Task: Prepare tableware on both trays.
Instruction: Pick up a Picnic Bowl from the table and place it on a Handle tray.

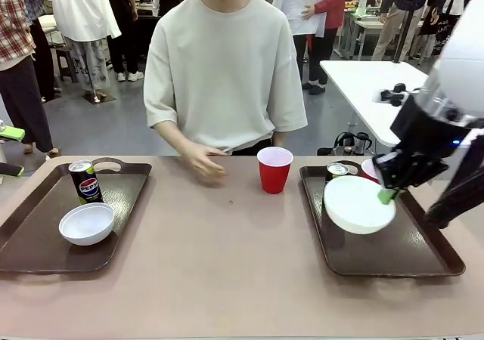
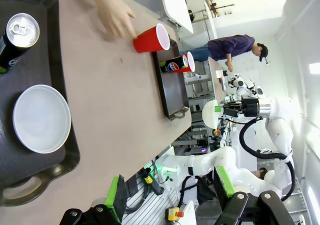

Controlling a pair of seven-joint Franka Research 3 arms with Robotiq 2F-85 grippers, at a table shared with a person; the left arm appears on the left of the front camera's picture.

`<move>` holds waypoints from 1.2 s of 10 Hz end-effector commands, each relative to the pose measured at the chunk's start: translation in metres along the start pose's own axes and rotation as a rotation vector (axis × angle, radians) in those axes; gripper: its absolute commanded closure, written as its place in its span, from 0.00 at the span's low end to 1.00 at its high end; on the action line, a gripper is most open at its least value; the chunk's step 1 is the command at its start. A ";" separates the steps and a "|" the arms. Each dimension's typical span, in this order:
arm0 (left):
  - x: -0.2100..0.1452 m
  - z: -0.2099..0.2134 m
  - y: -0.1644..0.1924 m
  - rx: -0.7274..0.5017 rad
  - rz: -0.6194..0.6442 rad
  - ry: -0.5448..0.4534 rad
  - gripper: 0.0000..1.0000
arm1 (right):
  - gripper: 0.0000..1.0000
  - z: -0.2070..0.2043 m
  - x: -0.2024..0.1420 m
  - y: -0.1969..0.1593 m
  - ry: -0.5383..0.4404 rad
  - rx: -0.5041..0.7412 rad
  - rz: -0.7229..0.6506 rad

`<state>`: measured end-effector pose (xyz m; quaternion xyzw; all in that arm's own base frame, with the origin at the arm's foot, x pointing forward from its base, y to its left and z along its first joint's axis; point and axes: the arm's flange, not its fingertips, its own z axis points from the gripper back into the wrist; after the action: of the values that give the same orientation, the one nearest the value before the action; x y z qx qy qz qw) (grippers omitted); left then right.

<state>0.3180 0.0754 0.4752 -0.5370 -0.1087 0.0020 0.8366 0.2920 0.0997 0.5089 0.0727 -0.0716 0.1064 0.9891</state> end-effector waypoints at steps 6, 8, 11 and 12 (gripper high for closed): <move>0.001 0.001 0.001 -0.024 -0.019 -0.010 0.08 | 0.97 -0.104 -0.003 -0.059 -0.001 -0.110 -0.003; 0.001 0.001 0.001 -0.024 -0.019 -0.010 0.08 | 0.97 -0.134 0.000 -0.066 -0.047 -0.094 -0.014; 0.001 0.001 0.001 -0.024 -0.019 -0.010 0.08 | 0.97 -0.184 0.009 -0.085 -0.083 -0.080 -0.061; 0.001 0.001 0.001 -0.024 -0.019 -0.010 0.08 | 0.97 -0.194 0.010 -0.088 -0.078 -0.080 -0.068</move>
<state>0.3180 0.0754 0.4754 -0.5369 -0.1088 0.0020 0.8366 0.4188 0.0601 0.3584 0.0342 -0.1040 0.0757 0.9911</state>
